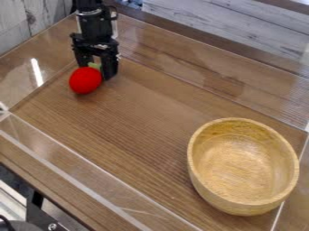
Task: Move the red object to the right side of the table
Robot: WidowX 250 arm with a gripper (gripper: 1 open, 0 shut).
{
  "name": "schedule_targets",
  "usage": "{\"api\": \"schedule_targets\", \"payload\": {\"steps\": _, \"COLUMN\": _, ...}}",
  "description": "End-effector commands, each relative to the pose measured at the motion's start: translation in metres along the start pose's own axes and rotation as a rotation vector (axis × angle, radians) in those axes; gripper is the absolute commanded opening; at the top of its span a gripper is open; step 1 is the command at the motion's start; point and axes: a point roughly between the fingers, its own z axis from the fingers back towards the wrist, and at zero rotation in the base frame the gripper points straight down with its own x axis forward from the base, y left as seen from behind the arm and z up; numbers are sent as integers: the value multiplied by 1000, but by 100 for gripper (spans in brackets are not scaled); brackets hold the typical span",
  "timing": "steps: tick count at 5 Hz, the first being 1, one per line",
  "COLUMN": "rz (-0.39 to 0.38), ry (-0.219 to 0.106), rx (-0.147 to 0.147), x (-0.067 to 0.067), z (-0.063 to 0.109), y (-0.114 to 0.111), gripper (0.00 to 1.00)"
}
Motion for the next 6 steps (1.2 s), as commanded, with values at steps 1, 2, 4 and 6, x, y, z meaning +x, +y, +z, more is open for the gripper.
{"api": "schedule_targets", "payload": {"steps": 1, "rz": 21, "ry": -87, "rx": 48, "x": 9, "z": 37, "y": 9, "gripper": 100}}
{"api": "schedule_targets", "payload": {"steps": 2, "rz": 32, "ry": -79, "rx": 49, "x": 9, "z": 36, "y": 14, "gripper": 100}}
{"api": "schedule_targets", "payload": {"steps": 4, "rz": 49, "ry": -57, "rx": 58, "x": 10, "z": 31, "y": 22, "gripper": 100}}
{"api": "schedule_targets", "payload": {"steps": 6, "rz": 61, "ry": -40, "rx": 64, "x": 16, "z": 22, "y": 34, "gripper": 100}}
